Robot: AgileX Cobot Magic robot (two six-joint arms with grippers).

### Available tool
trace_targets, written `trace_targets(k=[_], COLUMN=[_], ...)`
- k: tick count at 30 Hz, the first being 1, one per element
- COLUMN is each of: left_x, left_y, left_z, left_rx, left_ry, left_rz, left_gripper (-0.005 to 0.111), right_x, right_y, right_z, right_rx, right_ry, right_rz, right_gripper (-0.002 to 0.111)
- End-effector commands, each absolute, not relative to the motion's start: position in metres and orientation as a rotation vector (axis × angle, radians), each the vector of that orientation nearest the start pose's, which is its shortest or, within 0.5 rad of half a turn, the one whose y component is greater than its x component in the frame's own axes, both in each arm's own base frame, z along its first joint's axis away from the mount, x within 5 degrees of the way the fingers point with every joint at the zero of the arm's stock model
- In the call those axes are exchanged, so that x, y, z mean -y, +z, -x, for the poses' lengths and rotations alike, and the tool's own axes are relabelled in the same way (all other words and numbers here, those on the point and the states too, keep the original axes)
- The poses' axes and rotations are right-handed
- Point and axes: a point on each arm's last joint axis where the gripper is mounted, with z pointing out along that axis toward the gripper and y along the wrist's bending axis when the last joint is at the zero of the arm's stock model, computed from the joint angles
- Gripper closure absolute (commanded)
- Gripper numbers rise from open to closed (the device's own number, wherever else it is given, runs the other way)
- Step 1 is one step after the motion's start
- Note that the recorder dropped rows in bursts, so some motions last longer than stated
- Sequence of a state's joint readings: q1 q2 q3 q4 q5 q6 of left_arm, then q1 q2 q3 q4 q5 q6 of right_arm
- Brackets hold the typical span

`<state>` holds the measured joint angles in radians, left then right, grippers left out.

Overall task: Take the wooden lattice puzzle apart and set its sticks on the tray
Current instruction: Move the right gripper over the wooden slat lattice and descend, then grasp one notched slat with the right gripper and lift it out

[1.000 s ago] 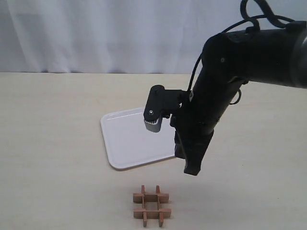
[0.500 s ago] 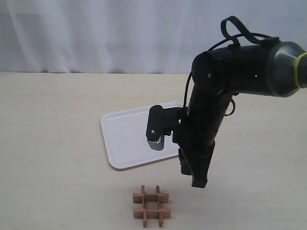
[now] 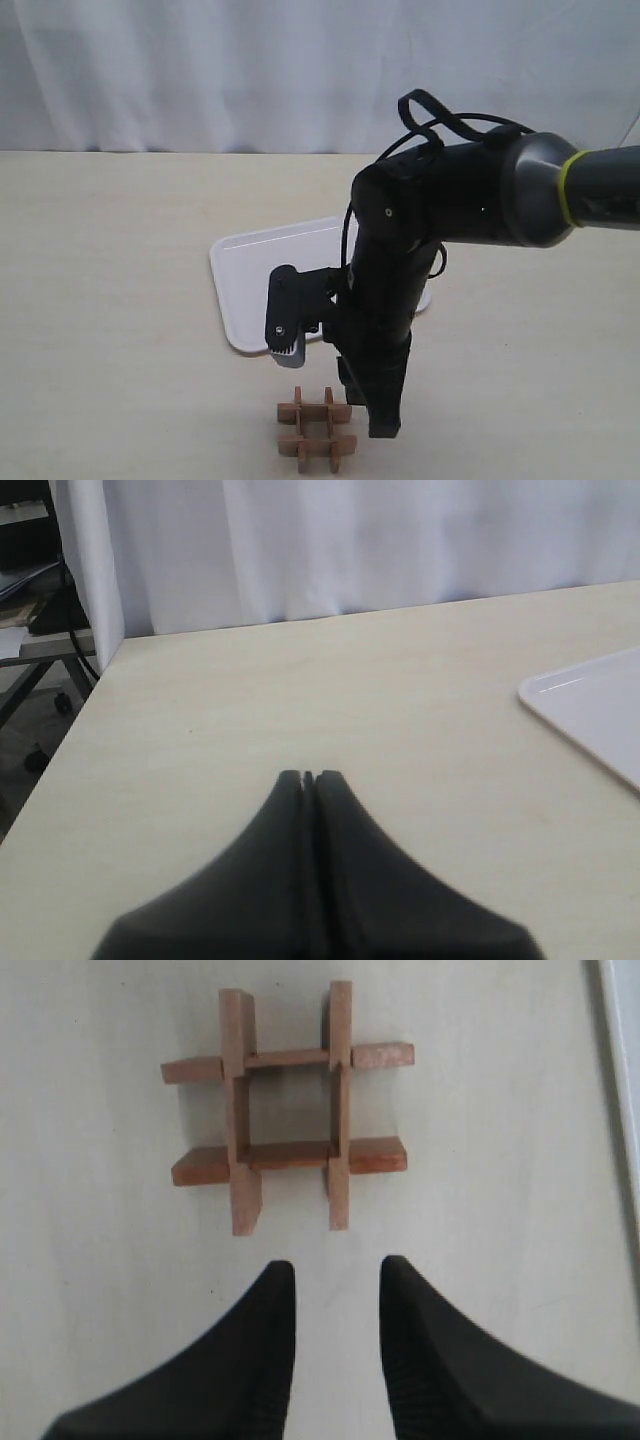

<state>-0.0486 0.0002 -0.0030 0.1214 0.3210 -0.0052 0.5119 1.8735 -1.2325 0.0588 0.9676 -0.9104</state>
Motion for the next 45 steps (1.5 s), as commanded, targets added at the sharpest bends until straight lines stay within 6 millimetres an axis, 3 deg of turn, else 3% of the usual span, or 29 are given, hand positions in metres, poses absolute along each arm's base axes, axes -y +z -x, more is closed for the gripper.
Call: trace_targets(k=[1, 11, 33, 45], left_x=[0.0, 0.0, 0.0, 0.0], left_y=[0.186, 0.186, 0.186, 0.186], left_z=[-0.054, -0.054, -0.054, -0.054], left_rx=[-1.785, -1.785, -1.785, -1.785], left_ry=[0.067, 0.067, 0.065, 0.065], left_rz=[-0.116, -0.116, -0.114, -0.114], left_gripper=[0.107, 0.107, 0.107, 0.107], right_x=[-0.178, -0.182, -0.181, -0.181], right_y=[0.168, 0.14, 0.138, 0.122], right_z=[-0.304, -0.312, -0.309, -0.309], right_rx=[-2.381, -2.397, -2.431, -2.489], right_ry=[0.066, 0.06, 0.091, 0.107], right_rz=[1.965, 1.961, 1.972, 1.986], right_gripper=[0.079, 0.079, 0.079, 0.08])
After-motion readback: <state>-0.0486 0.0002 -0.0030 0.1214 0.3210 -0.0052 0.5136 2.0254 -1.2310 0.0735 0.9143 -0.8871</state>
